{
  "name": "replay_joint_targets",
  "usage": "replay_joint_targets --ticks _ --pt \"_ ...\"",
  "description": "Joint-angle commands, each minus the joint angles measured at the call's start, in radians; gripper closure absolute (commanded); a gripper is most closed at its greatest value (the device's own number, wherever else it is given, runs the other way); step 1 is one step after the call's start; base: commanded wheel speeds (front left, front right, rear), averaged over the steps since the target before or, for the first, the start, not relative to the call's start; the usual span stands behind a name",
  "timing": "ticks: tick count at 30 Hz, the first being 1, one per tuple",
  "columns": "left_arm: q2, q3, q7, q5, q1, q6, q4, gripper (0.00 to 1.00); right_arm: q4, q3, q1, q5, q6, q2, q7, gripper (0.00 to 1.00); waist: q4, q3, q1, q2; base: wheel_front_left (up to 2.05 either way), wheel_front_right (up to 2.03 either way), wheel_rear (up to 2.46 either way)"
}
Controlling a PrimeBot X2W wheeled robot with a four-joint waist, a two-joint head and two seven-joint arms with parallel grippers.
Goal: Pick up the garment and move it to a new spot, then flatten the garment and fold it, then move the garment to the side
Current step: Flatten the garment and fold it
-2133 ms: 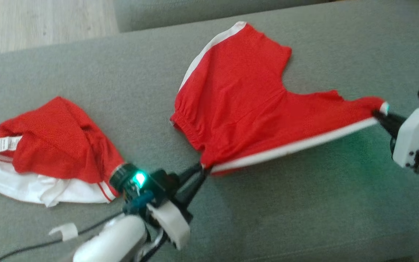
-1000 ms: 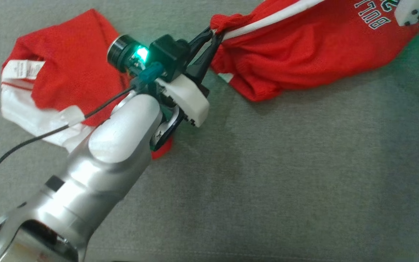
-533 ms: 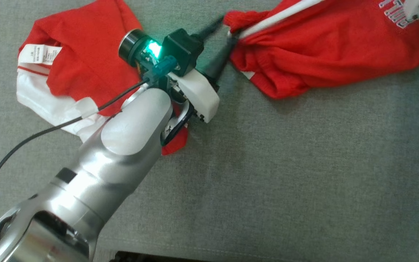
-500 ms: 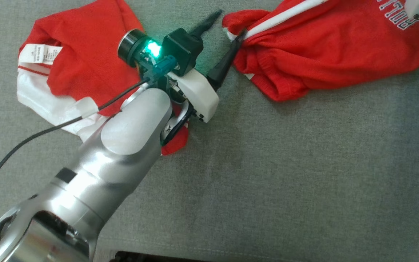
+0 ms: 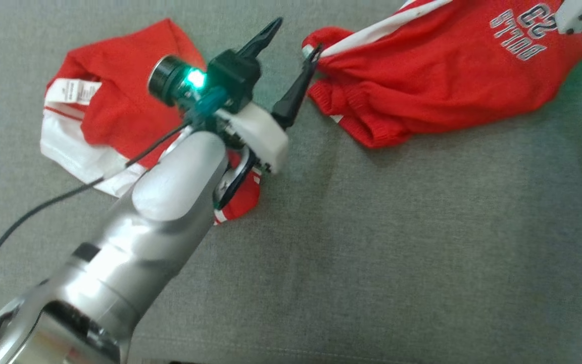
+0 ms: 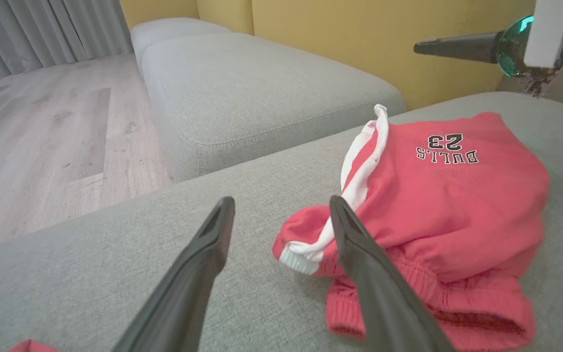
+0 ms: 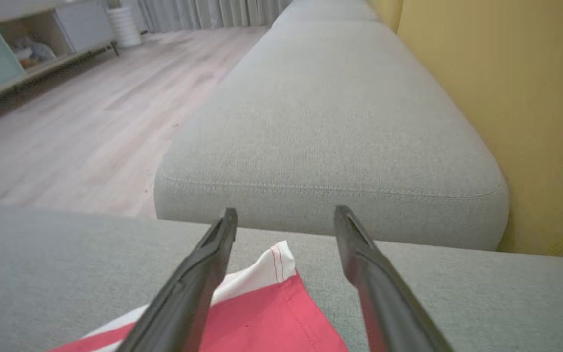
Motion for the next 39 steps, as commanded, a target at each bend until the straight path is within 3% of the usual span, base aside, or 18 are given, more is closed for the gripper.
replay_joint_targets --ticks 1,6,10,16,21,30,39 --pt "0.04 0.044 -0.015 -0.011 0.009 0.017 -0.022 0.0 -0.034 0.003 0.032 0.029 -0.001 0.014 -0.038 0.0 -0.02 -0.044 0.0001 0.0 0.0 0.0 0.0" --pt "0.064 0.075 -0.059 -0.024 0.05 0.058 -0.041 0.0 -0.053 0.013 0.102 0.063 -0.001 0.033 -0.118 0.0 -0.05 -0.108 0.0001 0.0 0.0 0.0 0.0" --pt "0.095 0.107 -0.103 -0.013 0.105 0.123 -0.072 0.0 -0.108 0.023 0.179 0.1 -0.001 0.045 -0.161 0.0 -0.08 -0.17 0.0001 0.0 0.0 0.0 0.0" --pt "0.149 0.217 -0.126 0.009 0.264 0.232 -0.214 0.0 -0.314 -0.015 0.358 0.152 -0.001 0.061 -0.176 0.0 -0.128 -0.26 0.0001 0.0 0.0 0.0 0.0" --pt "0.187 0.292 -0.127 0.058 0.44 0.28 -0.349 0.0 -0.48 -0.097 0.547 0.089 -0.001 0.102 -0.177 0.0 -0.155 -0.295 0.0001 0.0 0.0 0.0 0.0" --pt "0.186 0.367 -0.127 0.134 0.667 0.286 -0.476 0.0 -0.716 -0.239 0.866 -0.087 -0.001 0.245 -0.176 0.0 -0.172 -0.301 0.0001 0.0 0.0 0.0 0.0" --pt "0.152 0.419 -0.127 0.18 0.683 0.235 -0.516 0.0 -0.875 -0.302 0.903 -0.171 -0.001 0.274 -0.09 0.0 -0.159 -0.235 0.0001 0.0 0.0 0.0 0.0"
